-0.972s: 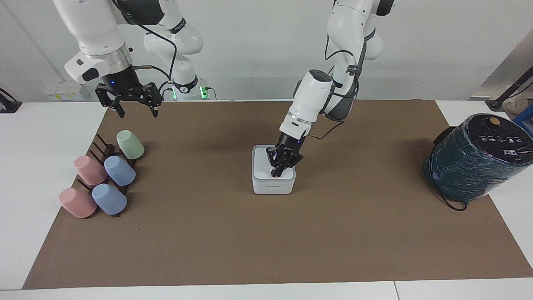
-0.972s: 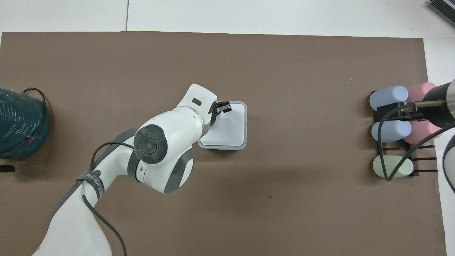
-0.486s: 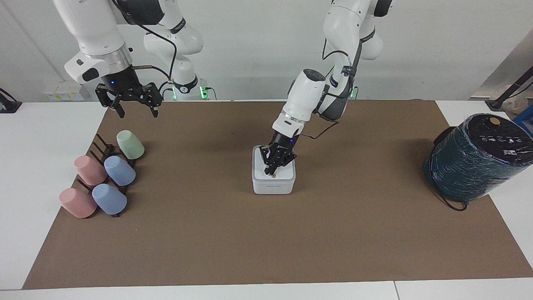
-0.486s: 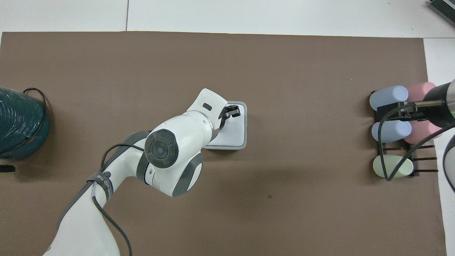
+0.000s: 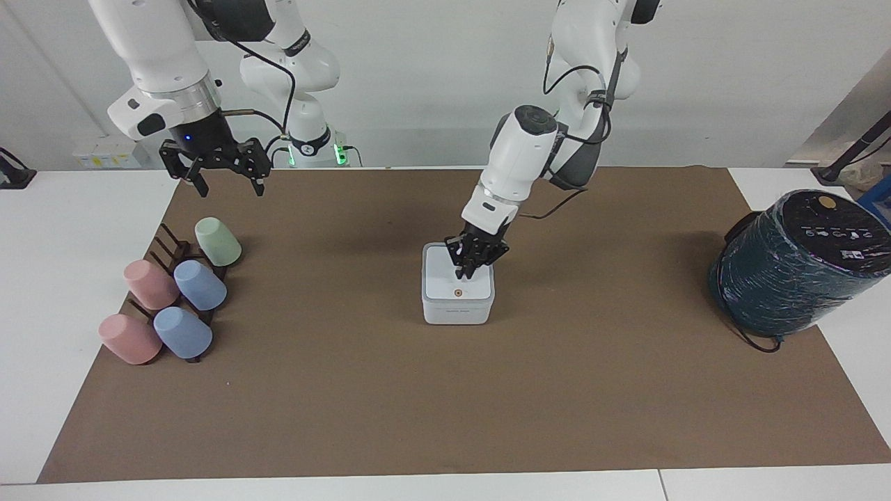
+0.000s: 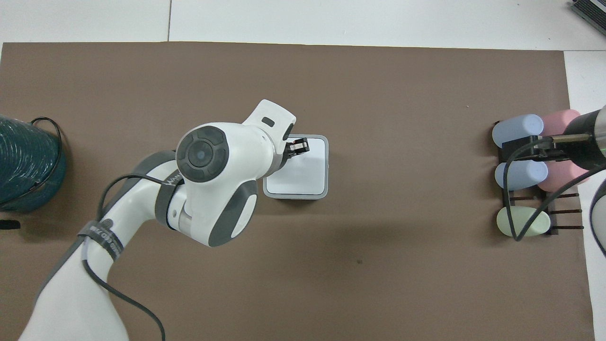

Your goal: Close trash can lid

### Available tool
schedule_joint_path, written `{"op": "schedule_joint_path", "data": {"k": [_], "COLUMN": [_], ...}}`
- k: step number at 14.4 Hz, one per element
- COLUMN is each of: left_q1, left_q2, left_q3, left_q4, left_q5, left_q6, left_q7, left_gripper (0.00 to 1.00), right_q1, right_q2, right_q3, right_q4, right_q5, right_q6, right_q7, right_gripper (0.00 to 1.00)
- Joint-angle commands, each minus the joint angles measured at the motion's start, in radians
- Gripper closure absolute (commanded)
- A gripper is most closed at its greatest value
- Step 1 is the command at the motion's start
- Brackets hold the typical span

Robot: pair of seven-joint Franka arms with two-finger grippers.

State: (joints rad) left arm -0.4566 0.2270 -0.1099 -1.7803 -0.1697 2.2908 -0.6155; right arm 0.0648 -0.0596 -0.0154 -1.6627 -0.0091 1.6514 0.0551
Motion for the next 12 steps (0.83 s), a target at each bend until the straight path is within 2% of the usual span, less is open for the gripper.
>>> {"op": "schedule_joint_path", "data": {"k": [1,4,5,7,8,9,10,11,12], "left_q1": [0.110,0.263,0.320,0.409,0.449,0.473,0.486,0.495,0.495], "left_q2": [-0.031,-0.099,-0.127,-0.179,-0.201,-0.219,-0.235,-0.241,-0.241], "left_q3": [-0.001,0.001,0.001,0.001,0.001,0.001,0.001,0.001,0.001], "left_q4": [0.106,0.131,0.131,0.131,0.131,0.131,0.130,0.131,0.133], "left_q5": [-0.005,-0.002,0.015,0.091,0.122,0.143,0.160,0.179,0.203], "left_q6": [-0.230,-0.376,-0.416,-0.482,-0.514,-0.534,-0.539,-0.536,-0.528], "left_q7": [0.136,0.322,0.389,0.506,0.549,0.574,0.580,0.579,0.582], "left_gripper": [0.77,0.67,0.67,0.67,0.63,0.54,0.39,0.07,0.00], "right_q1": [-0.016,-0.016,-0.016,-0.016,-0.016,-0.016,-0.016,-0.016,-0.017], "right_q2": [0.000,0.000,0.000,0.001,0.000,0.000,0.000,0.000,0.001], "right_q3": [0.011,0.011,0.011,0.011,0.011,0.011,0.011,0.011,0.011], "right_q4": [0.012,0.012,0.012,0.012,0.012,0.012,0.012,0.012,0.012], "right_q5": [0.011,0.011,0.011,0.011,0.011,0.011,0.011,0.011,0.011], "right_q6": [-0.021,-0.021,-0.021,-0.021,-0.021,-0.021,-0.021,-0.021,-0.021], "right_q7": [-0.018,-0.017,-0.017,-0.017,-0.018,-0.018,-0.018,-0.017,-0.017], "right_gripper": [0.00,0.00,0.00,0.00,0.00,0.00,0.00,0.00,0.00]}}
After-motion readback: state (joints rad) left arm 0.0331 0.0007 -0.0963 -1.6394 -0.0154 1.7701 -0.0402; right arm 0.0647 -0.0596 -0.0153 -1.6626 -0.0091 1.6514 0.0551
